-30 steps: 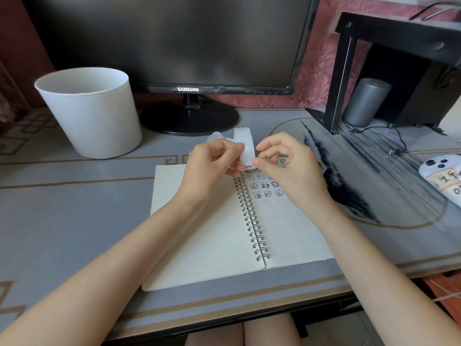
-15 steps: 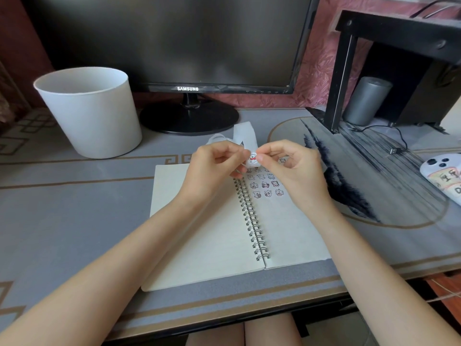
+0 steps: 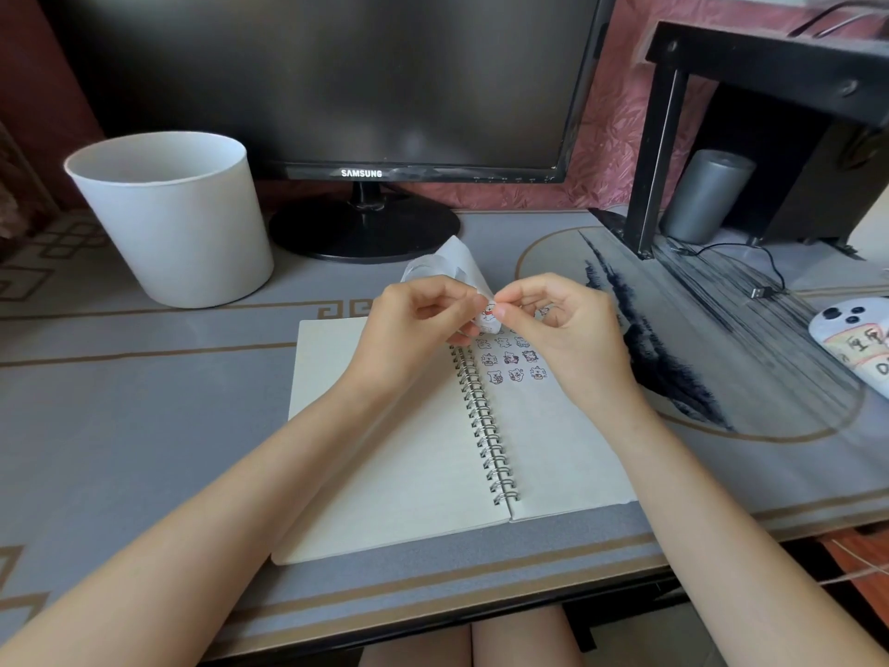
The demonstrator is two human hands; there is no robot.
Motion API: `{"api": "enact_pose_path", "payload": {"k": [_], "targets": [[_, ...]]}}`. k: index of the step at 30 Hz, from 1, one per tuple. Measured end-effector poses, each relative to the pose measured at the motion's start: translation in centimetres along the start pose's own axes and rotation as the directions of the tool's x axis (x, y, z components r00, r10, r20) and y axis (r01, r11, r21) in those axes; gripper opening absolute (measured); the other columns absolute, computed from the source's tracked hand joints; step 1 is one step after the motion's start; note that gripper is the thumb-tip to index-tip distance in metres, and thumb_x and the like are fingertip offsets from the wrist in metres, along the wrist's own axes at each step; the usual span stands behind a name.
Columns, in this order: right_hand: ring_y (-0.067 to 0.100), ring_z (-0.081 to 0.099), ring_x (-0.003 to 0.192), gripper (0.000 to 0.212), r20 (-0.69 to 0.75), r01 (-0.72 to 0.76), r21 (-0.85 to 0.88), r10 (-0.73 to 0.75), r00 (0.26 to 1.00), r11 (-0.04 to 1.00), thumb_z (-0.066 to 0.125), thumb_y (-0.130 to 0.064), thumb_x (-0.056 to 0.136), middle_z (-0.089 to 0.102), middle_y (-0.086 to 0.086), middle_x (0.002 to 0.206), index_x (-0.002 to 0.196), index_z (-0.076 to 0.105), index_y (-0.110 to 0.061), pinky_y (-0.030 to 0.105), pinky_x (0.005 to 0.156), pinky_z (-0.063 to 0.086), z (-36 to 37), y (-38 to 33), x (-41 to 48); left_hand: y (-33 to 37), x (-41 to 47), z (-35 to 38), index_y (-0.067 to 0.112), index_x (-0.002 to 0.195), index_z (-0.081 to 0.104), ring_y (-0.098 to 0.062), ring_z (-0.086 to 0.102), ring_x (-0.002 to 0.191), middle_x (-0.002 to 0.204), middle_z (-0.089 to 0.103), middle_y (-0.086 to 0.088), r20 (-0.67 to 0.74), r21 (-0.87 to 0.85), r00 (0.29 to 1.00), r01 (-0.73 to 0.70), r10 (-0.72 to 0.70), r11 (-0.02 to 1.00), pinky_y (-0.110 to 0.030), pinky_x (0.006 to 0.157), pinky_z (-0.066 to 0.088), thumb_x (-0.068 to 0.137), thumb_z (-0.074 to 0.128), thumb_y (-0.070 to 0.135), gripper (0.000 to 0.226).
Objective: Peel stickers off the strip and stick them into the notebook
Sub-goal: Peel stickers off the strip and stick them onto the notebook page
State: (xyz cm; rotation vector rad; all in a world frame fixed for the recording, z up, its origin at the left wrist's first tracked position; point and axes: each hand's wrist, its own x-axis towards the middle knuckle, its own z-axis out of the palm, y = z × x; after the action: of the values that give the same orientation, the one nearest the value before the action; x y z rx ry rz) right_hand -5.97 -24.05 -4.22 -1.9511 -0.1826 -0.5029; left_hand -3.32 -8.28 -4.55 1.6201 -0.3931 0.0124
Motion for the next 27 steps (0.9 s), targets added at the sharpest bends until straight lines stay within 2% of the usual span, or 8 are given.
{"api": "enact_pose_path", "payload": {"k": [4,7,10,16,20,22,24,27], "targets": [[-0.001,0.053,0.065,0.007,0.01,0.007,-0.041,-0.006,1.0,0.999,0.072,-0.009,0.08,0.065,-0.014,0.071,0.082,0.07,-0.016,0.009,0.061,0.038,0.0,-0.3,-0.1,0.1,-0.1,0.2,0.002,0.087,0.071,-0.006,0.064,0.065,0.066,0.068,0.001,-0.012,-0.011,0.999,0.031,-0.031,0.999,-0.018,0.066,0.055,0.09,0.064,0.01,0.011],[-0.005,0.05,0.055,0.004,0.035,0.008,-0.086,-0.005,0.999,0.996,0.069,-0.009,0.083,0.06,-0.021,0.065,0.084,0.068,-0.012,0.006,0.054,0.035,0.0,-0.5,-0.3,0.1,-0.1,0.2,0.002,0.081,0.07,-0.009,0.065,0.063,0.066,0.067,-0.003,-0.023,-0.019,0.999,0.04,-0.041,0.999,-0.02,0.065,0.055,0.09,0.063,0.01,0.014],[-0.006,0.049,0.053,0.002,0.094,0.023,-0.118,-0.012,0.995,0.993,0.067,-0.01,0.085,0.057,-0.017,0.069,0.087,0.066,-0.01,0.007,0.052,0.034,-0.1,-0.4,-0.5,0.0,-0.1,0.1,0.004,0.077,0.07,-0.009,0.066,0.062,0.062,0.067,-0.001,-0.029,0.002,0.999,0.043,-0.043,0.999,-0.02,0.065,0.055,0.091,0.062,0.01,0.016],[0.005,0.052,0.079,0.003,0.154,0.075,-0.087,-0.061,0.986,0.993,0.066,-0.012,0.086,0.056,-0.01,0.093,0.084,0.065,-0.014,0.009,0.066,0.035,-0.4,-0.4,-0.7,0.0,-0.1,-0.1,0.006,0.074,0.069,-0.009,0.065,0.059,0.06,0.067,0.001,-0.047,0.012,0.998,0.052,-0.051,0.999,-0.02,0.064,0.055,0.091,0.062,0.011,0.019],[0.005,0.053,0.077,0.01,0.125,-0.012,-0.026,0.015,0.992,1.0,0.065,-0.014,0.087,0.058,-0.013,0.084,0.083,0.064,-0.023,0.016,0.065,0.038,-0.9,-0.7,-0.9,0.2,0.0,-0.1,0.011,0.07,0.068,-0.008,0.065,0.061,0.062,0.068,0.001,-0.056,0.009,0.997,0.047,-0.046,0.999,-0.021,0.066,0.056,0.091,0.062,0.011,0.022],[0.003,0.054,0.069,0.009,0.093,-0.091,0.047,0.087,0.992,0.995,0.064,-0.01,0.088,0.061,-0.01,0.076,0.084,0.063,-0.019,0.015,0.063,0.04,-1.4,-0.8,-0.9,0.3,0.0,-0.1,0.011,0.069,0.066,-0.007,0.064,0.059,0.06,0.067,0.002,-0.058,-0.003,0.997,0.053,-0.053,0.999,-0.019,0.064,0.055,0.092,0.061,0.01,0.023],[-0.002,0.053,0.055,0.003,0.079,-0.188,0.086,0.181,0.98,0.978,0.063,-0.006,0.087,0.06,-0.002,0.07,0.087,0.063,-0.009,0.008,0.054,0.038,-2.1,-0.8,-0.9,0.3,-0.1,0.0,0.011,0.068,0.066,-0.007,0.064,0.058,0.058,0.066,0.003,-0.059,-0.004,0.997,0.057,-0.058,0.998,-0.019,0.063,0.055,0.092,0.061,0.01,0.024],[-0.003,0.049,0.044,0.004,0.06,-0.344,0.039,0.341,0.938,0.938,0.066,-0.009,0.085,0.06,0.002,0.067,0.088,0.066,-0.006,0.007,0.044,0.032,-3.4,-0.2,-1.0,0.2,0.0,0.0,0.011,0.068,0.065,-0.008,0.064,0.058,0.057,0.065,0.006,-0.057,-0.005,0.997,0.058,-0.058,0.998,-0.02,0.064,0.056,0.092,0.061,0.01,0.024]]}}
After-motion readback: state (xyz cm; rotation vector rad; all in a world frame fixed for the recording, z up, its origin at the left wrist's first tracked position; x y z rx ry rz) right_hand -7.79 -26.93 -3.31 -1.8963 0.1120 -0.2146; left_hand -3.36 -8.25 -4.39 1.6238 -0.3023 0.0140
